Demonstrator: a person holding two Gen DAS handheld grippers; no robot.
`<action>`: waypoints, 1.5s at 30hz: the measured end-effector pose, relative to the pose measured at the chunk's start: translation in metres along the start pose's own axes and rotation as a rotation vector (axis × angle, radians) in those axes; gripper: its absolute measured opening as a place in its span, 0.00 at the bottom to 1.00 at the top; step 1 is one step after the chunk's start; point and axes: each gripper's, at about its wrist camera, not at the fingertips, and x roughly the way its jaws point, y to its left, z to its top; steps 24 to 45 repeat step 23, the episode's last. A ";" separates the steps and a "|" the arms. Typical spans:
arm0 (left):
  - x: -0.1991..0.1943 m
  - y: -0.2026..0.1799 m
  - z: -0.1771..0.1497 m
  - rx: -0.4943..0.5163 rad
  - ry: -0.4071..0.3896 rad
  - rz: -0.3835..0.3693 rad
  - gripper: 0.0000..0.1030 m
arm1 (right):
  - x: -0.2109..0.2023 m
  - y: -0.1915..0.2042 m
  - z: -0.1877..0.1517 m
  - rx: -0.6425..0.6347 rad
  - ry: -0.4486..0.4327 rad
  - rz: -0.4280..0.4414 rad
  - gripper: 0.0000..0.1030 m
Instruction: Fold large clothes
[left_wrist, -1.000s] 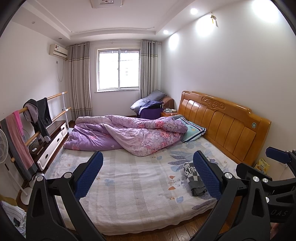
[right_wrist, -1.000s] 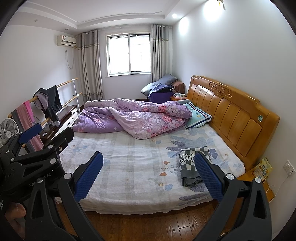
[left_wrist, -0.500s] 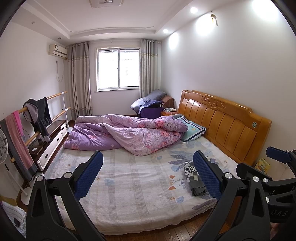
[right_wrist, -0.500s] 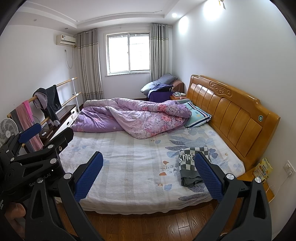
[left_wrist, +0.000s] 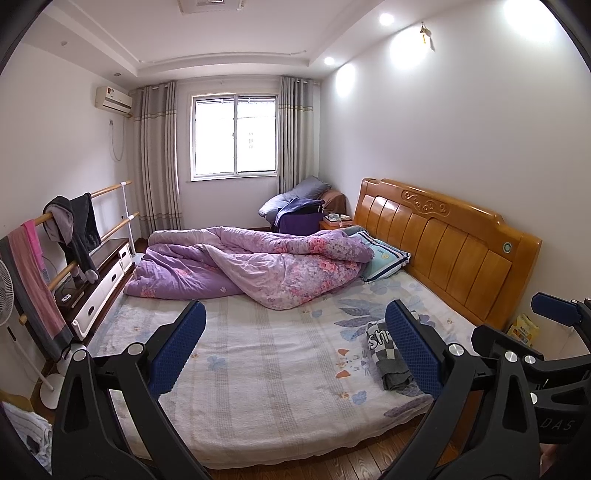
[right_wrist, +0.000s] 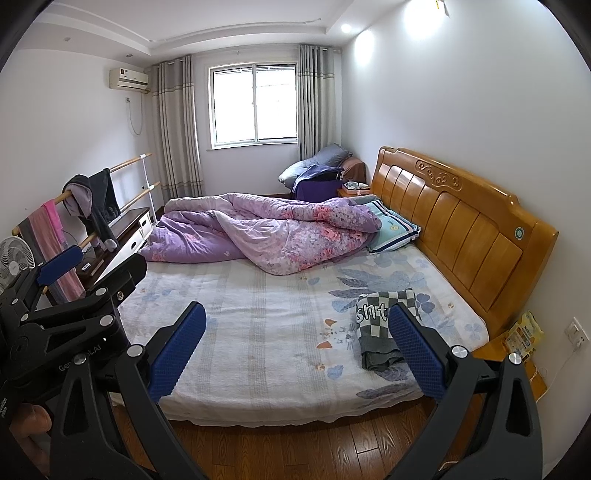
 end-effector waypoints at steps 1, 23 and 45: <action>0.001 0.000 0.000 0.000 0.001 -0.001 0.95 | 0.000 0.000 0.000 0.000 0.001 -0.001 0.93; 0.025 0.047 -0.022 -0.046 0.091 -0.025 0.95 | 0.041 0.030 0.005 0.001 0.069 0.001 0.93; 0.025 0.047 -0.022 -0.046 0.091 -0.025 0.95 | 0.041 0.030 0.005 0.001 0.069 0.001 0.93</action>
